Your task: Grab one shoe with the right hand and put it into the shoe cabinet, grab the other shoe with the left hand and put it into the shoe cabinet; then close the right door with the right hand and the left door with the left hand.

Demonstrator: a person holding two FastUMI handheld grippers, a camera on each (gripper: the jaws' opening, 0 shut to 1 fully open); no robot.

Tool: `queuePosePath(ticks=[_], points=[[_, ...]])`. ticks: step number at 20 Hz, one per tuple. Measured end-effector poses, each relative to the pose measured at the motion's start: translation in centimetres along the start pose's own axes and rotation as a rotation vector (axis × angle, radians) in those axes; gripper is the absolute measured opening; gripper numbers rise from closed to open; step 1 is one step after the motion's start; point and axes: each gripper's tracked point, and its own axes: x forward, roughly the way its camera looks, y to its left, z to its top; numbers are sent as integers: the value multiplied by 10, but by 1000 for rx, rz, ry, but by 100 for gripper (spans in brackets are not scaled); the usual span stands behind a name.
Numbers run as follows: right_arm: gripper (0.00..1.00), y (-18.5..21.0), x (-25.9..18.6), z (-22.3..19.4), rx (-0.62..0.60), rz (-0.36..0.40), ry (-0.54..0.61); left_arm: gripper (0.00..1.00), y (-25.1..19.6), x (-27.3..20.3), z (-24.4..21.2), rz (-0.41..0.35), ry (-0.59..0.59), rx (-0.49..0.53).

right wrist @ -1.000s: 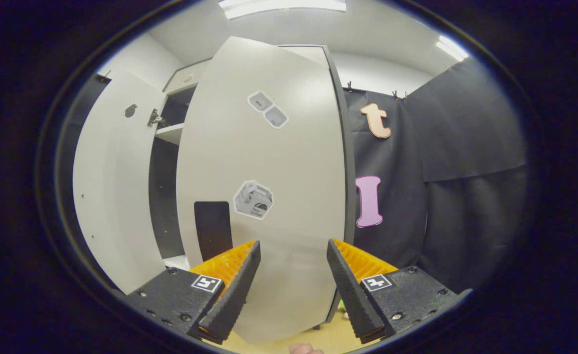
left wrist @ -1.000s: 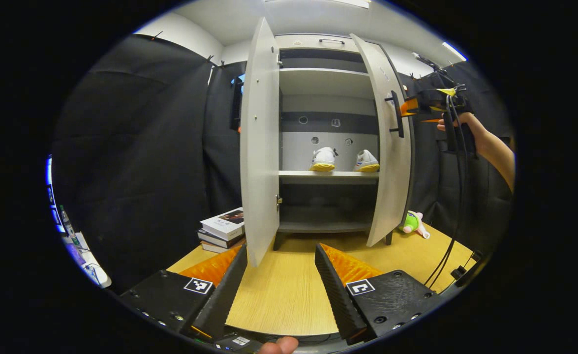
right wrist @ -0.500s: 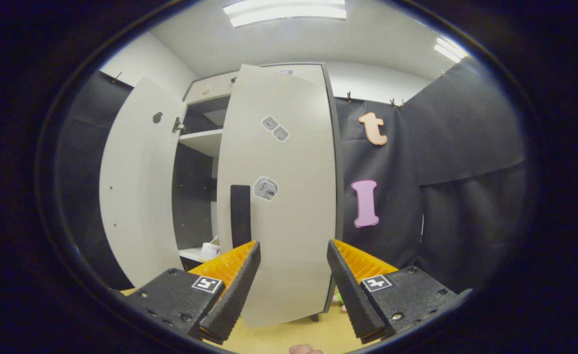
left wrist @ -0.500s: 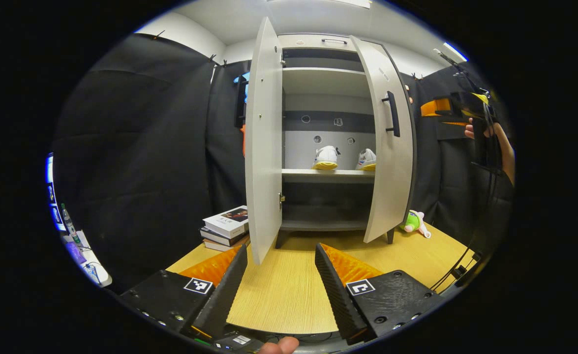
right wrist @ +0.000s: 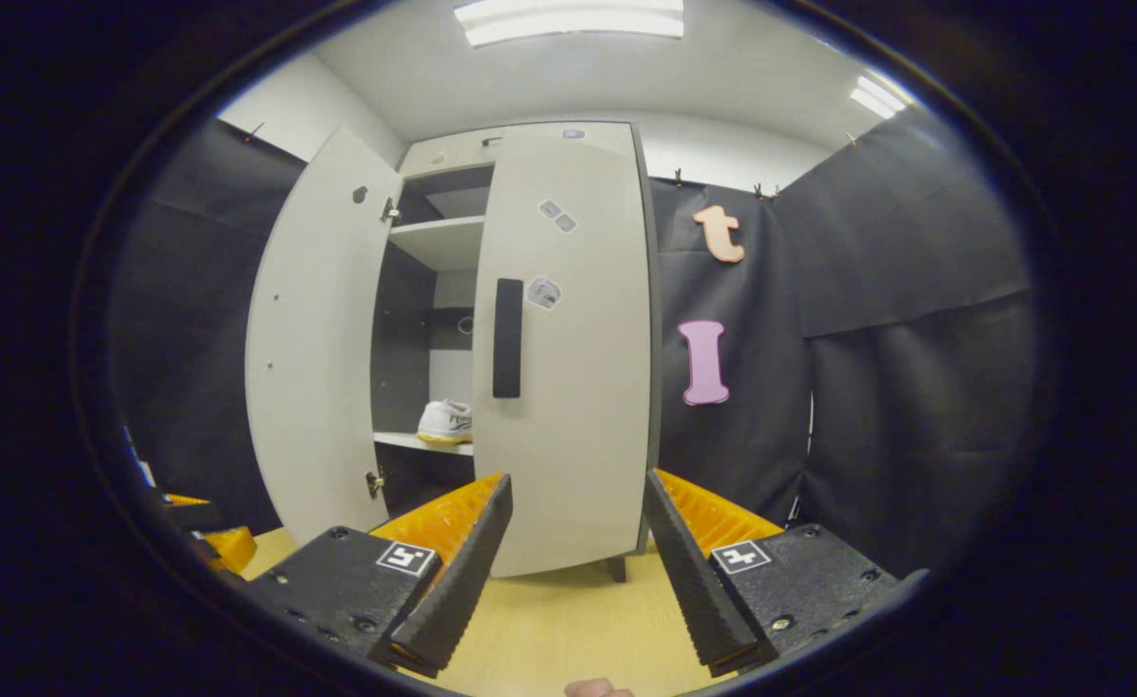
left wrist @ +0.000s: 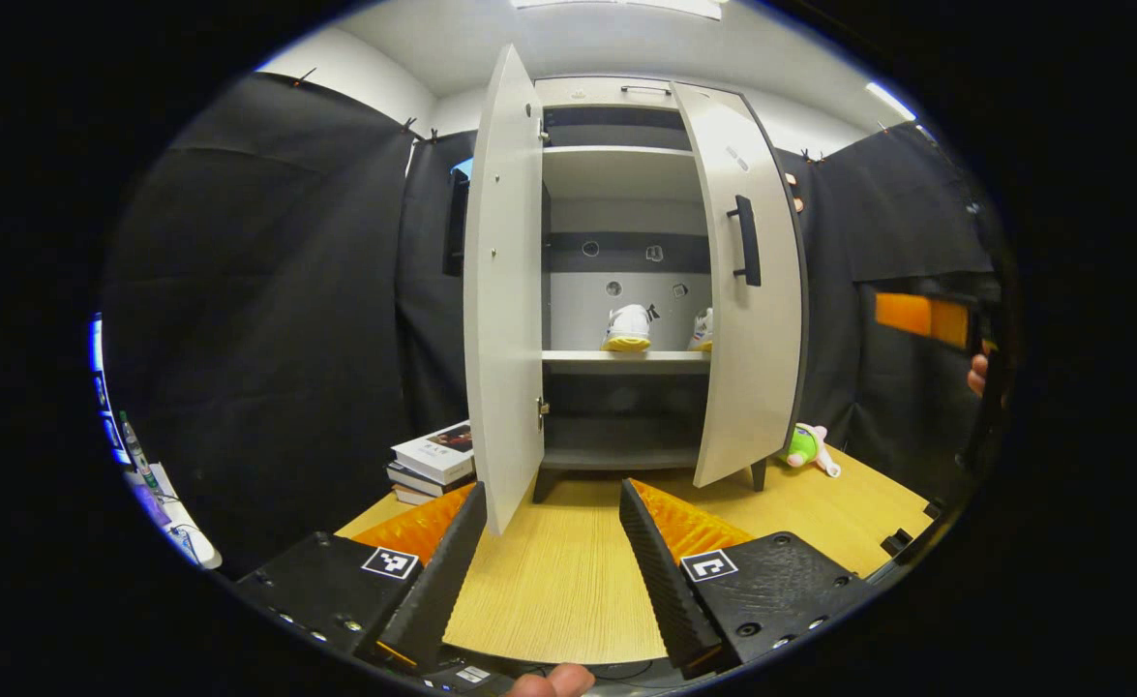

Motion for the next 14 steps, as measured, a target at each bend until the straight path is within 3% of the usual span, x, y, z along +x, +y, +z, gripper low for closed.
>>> queuePosePath(ticks=[7,11,14], points=[[89,-3,-47,-42,-21,-51,18,84,39,14,46,69,-58,-72],[89,-20,-47,-47,15,-80,37,84,87,32,72,164,-82,-104],[89,-26,-39,-58,35,-71,79,84,122,50,101,196,-110,-127]])
